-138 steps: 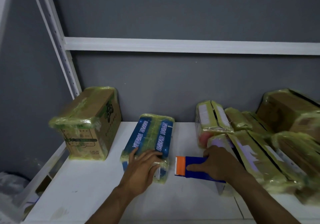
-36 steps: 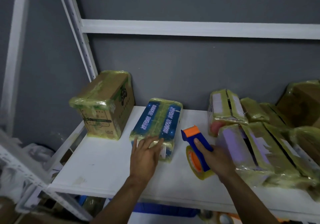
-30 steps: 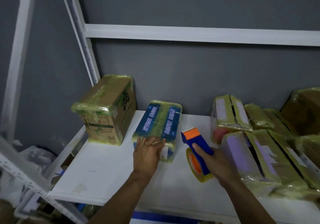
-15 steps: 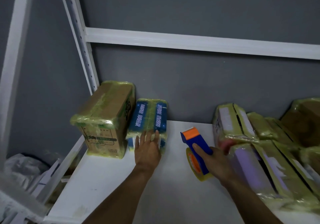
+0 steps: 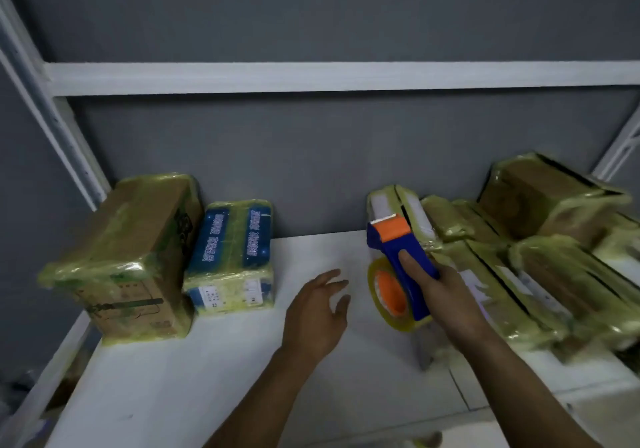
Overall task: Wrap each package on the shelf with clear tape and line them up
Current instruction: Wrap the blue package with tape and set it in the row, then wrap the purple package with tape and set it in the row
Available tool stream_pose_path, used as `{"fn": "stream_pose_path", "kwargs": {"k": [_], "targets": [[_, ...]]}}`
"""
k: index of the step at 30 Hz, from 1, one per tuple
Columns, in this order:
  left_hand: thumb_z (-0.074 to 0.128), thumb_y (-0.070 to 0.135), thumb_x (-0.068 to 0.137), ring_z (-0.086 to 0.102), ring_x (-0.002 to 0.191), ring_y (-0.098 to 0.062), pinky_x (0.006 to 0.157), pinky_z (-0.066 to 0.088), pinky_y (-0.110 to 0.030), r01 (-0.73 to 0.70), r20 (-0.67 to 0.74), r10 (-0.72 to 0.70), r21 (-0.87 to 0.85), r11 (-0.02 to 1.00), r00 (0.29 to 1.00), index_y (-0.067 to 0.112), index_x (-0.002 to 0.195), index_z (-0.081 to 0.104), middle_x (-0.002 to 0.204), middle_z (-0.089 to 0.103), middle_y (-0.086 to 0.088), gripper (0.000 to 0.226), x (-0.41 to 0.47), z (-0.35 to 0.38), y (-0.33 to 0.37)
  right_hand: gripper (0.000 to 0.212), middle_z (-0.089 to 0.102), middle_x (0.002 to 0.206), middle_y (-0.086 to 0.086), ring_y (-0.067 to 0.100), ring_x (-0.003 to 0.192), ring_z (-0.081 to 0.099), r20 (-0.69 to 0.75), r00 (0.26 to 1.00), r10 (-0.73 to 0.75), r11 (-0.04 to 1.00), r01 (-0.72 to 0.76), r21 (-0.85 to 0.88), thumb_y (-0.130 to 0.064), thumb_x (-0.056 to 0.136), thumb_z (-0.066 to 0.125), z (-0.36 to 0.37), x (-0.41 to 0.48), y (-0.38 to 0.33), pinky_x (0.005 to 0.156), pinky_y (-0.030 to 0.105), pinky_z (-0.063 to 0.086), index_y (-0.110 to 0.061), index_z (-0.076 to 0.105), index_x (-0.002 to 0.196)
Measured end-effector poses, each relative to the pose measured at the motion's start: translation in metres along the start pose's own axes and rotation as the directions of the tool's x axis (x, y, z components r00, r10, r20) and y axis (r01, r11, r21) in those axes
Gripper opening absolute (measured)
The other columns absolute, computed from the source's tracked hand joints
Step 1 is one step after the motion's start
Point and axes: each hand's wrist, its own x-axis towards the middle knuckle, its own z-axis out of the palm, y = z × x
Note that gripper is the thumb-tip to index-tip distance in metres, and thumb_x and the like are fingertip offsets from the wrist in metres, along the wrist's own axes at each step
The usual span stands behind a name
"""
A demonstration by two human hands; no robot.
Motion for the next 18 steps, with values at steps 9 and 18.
{"fn": "stream_pose_path", "kwargs": {"k": [9, 18], "targets": [[0.063, 0.064, 0.087, 0.048, 0.135, -0.012, 0.107, 0.046, -0.032, 0.051, 0.267, -0.052, 0.01, 0.999, 0.962, 0.036, 0.149, 0.043, 0.154, 0.039, 0.019, 0.071, 0.046, 0.083, 0.109, 0.07, 0.049, 0.046, 0.0, 0.012, 0.04, 0.047, -0.104, 0.979, -0.173, 0.967, 0.149, -0.204, -0.071, 0.083, 0.065, -0.12, 0.031, 0.01, 0.043, 0.016, 0.033, -0.004, 0.054, 0.065], [0.068, 0.044, 0.09, 0.032, 0.14, -0.034, 0.109, 0.035, -0.035, 0.212, 0.256, -0.198, -0.028, 0.977, 0.946, 0.039, 0.151, 0.035, 0.16, 0.022, -0.003, 0.07, 0.041, 0.149, 0.14, 0.055, 0.051, 0.042, -0.003, 0.007, 0.036, 0.046, -0.046, 0.981, -0.187, 0.941, 0.165, -0.295, -0.058, 0.092, 0.066, -0.173, 0.064, 0.052, 0.049, 0.025, 0.037, -0.02, 0.049, 0.056]]}}
